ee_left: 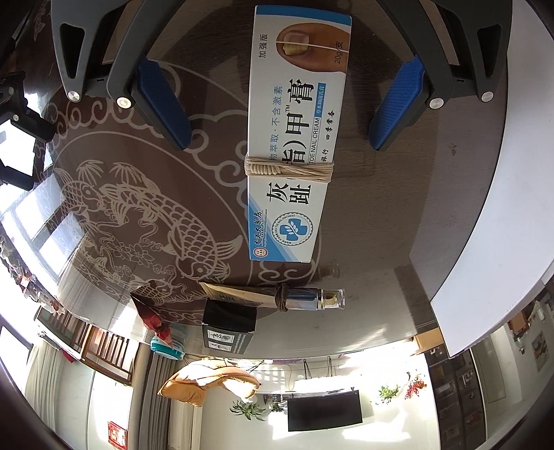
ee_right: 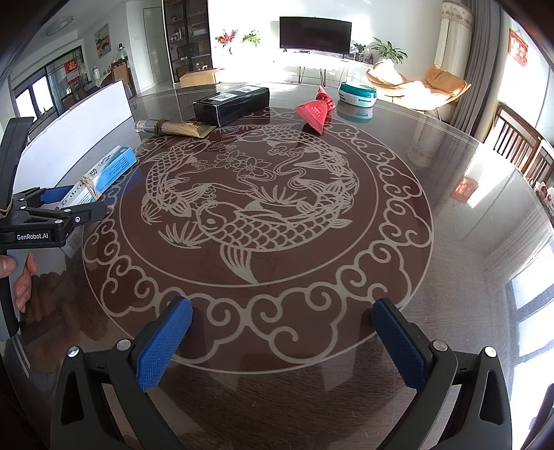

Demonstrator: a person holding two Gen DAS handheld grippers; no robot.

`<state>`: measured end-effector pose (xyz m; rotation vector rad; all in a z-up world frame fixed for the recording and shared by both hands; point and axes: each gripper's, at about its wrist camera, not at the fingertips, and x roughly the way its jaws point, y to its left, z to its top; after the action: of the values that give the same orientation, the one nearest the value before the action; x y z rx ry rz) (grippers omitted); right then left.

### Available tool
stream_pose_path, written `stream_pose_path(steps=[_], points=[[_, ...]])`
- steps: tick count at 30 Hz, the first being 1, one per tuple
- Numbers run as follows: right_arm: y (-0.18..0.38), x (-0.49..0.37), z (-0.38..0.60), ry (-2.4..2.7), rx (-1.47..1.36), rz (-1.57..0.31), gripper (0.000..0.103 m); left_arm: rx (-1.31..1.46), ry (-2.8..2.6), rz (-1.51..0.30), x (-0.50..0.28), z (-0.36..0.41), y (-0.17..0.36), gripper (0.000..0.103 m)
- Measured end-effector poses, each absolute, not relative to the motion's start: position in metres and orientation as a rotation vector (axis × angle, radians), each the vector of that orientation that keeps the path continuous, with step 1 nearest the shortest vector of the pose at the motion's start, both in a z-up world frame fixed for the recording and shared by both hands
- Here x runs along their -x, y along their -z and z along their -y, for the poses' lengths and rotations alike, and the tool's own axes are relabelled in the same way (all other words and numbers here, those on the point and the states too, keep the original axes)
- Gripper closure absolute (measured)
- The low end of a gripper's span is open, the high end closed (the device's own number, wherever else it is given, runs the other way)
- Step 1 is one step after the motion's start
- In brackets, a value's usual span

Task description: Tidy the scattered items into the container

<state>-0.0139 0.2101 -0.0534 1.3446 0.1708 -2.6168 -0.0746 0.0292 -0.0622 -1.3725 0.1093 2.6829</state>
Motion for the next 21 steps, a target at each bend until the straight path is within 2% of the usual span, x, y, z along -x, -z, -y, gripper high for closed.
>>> stream_pose_path(steps=[16,21], points=[[0.053,0.014,-0.211,2.618,-1.345,-0.164,0.0,1.372,-2.683,-0.109,0.075,-0.029,0.063,0.0],[0.054,0.057,-0.212,2.645,-1.361,-0.145,0.0,1.372,-2.683,-0.109,0.075,-0.03,0.063,0.0]])
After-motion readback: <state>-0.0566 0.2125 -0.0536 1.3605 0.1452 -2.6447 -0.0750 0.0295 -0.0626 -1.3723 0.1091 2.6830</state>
